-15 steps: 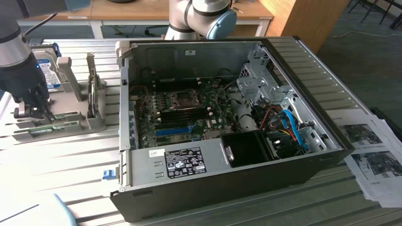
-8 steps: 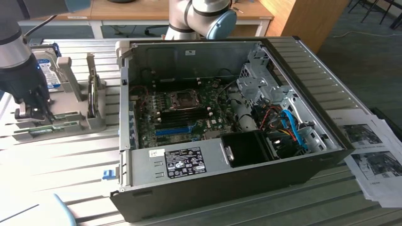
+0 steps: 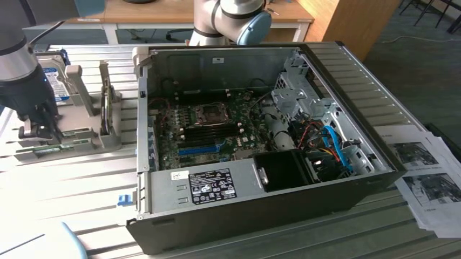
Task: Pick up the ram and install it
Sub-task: 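Pick up the ram and move it above insertion slot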
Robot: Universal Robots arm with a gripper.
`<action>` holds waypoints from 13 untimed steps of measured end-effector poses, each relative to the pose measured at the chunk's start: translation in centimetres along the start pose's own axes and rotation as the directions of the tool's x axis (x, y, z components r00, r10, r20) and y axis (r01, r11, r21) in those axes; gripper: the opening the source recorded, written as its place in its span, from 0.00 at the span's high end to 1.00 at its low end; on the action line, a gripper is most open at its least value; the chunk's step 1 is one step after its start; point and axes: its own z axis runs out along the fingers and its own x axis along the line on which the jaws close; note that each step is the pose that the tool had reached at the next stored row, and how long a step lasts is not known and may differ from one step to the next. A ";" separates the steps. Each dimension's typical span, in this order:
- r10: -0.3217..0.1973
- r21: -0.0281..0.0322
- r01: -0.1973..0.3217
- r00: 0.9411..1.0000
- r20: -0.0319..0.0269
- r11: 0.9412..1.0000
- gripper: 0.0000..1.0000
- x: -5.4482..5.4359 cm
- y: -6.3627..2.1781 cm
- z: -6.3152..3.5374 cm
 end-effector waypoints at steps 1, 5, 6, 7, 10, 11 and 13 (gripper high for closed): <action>0.000 0.000 0.000 1.000 0.000 1.000 0.77 0.0 0.00 0.07; 0.000 0.000 0.000 1.000 0.000 1.000 0.77 0.0 -0.02 0.38; 0.000 0.000 0.000 1.000 0.000 1.000 0.77 0.0 -0.02 0.45; 0.000 0.000 0.000 1.000 0.000 1.000 0.77 0.0 -0.02 0.52; 0.000 0.000 0.000 1.000 0.000 1.000 0.77 0.0 -0.03 0.74; 0.000 0.000 0.000 1.000 0.000 1.000 0.77 0.0 -0.03 0.80; 0.000 0.000 0.000 1.000 0.000 1.000 0.77 0.0 -0.04 0.93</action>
